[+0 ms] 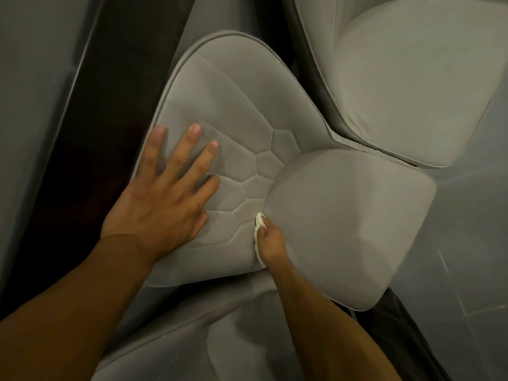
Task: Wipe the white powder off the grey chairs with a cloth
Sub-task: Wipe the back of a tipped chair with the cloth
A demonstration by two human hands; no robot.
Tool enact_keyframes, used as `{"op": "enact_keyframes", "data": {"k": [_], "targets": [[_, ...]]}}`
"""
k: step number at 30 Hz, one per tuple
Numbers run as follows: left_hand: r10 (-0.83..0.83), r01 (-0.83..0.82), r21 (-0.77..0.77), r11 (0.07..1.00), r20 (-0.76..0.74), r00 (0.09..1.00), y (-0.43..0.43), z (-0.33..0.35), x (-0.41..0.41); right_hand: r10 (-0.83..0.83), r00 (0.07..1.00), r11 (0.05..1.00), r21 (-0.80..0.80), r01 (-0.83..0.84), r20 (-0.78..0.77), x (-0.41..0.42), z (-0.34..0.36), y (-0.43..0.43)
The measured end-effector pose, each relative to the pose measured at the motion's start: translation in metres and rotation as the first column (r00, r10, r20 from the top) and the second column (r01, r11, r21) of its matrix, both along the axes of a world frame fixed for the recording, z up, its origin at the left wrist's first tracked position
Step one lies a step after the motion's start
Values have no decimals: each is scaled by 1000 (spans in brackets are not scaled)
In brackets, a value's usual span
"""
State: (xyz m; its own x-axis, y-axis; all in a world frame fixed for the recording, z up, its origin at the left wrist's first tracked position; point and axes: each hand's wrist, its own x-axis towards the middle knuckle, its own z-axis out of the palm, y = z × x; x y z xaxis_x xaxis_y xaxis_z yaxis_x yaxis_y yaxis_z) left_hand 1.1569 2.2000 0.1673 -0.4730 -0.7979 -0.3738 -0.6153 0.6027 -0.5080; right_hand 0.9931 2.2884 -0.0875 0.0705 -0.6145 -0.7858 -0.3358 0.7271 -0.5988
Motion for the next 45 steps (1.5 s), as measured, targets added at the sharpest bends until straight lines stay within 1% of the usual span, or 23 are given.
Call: {"op": "enact_keyframes", "data": {"k": [1,3,8,9,11,13,14,16,17,19,20,22,24,27,30,32,34,35,36,38,39,43,45], "targets": [[3,-3,5,1000,-17,1000,0,0,0,56,998,997,52,-56,-2,-9,-2,2],[2,-1,8,1000,-26,1000,-1,-1,1,81,997,993,90,-80,-16,-23,-2,-1],[-10,11,-6,1000,35,999,-1,0,-1,-127,990,988,-85,132,68,0,9,-15],[-13,13,1,1000,65,998,0,0,-1,-149,987,985,-80,153,51,10,13,-15],[-23,24,-1,1000,93,995,0,1,-1,-238,970,971,-18,239,41,23,9,-8],[-17,18,-11,1000,61,998,-2,3,-2,-334,942,938,105,331,15,25,-10,5],[-10,11,-6,1000,43,999,-2,3,-2,-316,948,938,145,316,-19,24,-22,11],[-2,2,12,1000,29,1000,-3,3,-3,-193,978,956,212,204,-75,15,-46,15],[-4,4,16,1000,41,999,-3,3,-3,-168,982,956,229,184,-85,13,-70,20],[-4,3,21,1000,67,998,-3,3,-4,-171,978,952,237,195,-119,11,-66,9],[-2,0,25,1000,74,997,-3,4,-4,-220,970,940,243,240,-108,12,-50,-4],[-2,0,26,1000,82,997,-2,4,-5,-347,937,888,312,337,-22,22,-42,-22],[-4,2,27,1000,84,996,-1,4,-6,-438,899,853,323,410,15,33,-31,-46],[0,-1,13,1000,95,995,-1,5,-7,-629,771,761,284,583,99,32,-14,-80],[4,-5,9,1000,86,996,-1,5,-8,-693,693,721,209,661,200,14,4,-97],[8,-8,3,1000,52,999,-2,5,-8,-697,693,717,181,673,186,4,3,-98],[15,-15,9,1000,38,999,-3,6,-7,-677,729,732,189,655,98,0,-1,-95],[12,-13,14,1000,51,999,-3,6,-8,-656,753,744,214,633,49,1,-6,-94],[4,-6,17,1000,71,997,-3,7,-8,-645,764,738,280,614,22,4,-6,-96],[-6,3,22,1000,97,995,-3,7,-9,-683,729,676,421,605,48,11,-8,-106],[-6,4,23,1000,111,994,-3,7,-9,-699,713,662,424,618,51,14,-9,-114],[-8,-5,67,998,188,982,-3,8,-12,-730,681,678,193,709,63,13,-3,-154],[6,-25,89,996,208,978,-3,9,-14,-796,595,606,140,783,113,5,6,-158]]}}
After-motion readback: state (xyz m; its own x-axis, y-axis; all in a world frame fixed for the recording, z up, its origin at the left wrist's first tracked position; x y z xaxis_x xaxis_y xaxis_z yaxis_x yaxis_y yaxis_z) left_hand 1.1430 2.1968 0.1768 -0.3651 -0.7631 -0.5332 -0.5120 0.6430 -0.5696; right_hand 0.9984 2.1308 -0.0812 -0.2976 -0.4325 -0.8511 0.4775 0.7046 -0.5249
